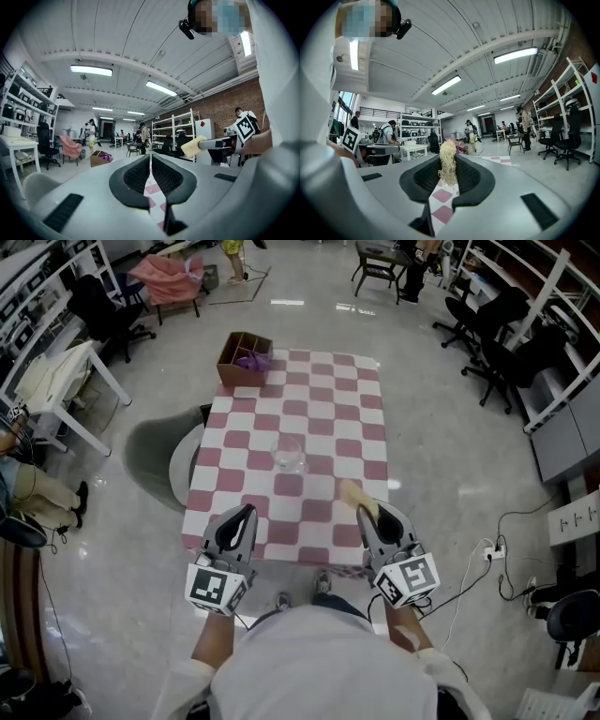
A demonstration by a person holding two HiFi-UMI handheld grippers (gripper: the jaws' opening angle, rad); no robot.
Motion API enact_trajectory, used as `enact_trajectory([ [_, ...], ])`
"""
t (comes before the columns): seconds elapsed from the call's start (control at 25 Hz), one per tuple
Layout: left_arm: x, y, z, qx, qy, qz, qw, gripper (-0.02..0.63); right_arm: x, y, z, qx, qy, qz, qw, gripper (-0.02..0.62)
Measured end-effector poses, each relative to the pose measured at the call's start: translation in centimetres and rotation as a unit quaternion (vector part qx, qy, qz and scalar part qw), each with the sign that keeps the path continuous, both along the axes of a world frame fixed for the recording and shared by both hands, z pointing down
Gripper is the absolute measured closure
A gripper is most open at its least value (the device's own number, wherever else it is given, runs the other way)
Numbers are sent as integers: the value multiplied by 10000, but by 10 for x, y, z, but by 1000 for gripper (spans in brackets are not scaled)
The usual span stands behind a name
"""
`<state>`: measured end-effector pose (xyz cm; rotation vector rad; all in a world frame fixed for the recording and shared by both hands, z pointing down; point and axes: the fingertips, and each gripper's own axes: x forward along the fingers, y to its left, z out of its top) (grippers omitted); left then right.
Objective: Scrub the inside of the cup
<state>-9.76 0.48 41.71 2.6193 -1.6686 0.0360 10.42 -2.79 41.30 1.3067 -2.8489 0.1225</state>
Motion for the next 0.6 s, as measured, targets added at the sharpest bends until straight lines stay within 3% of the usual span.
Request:
enact_trajectory([
  [0.6, 35, -41, 12, -21, -196, -564, 9982, 572, 19, -56, 12, -124, -103, -686, 9975, 508],
])
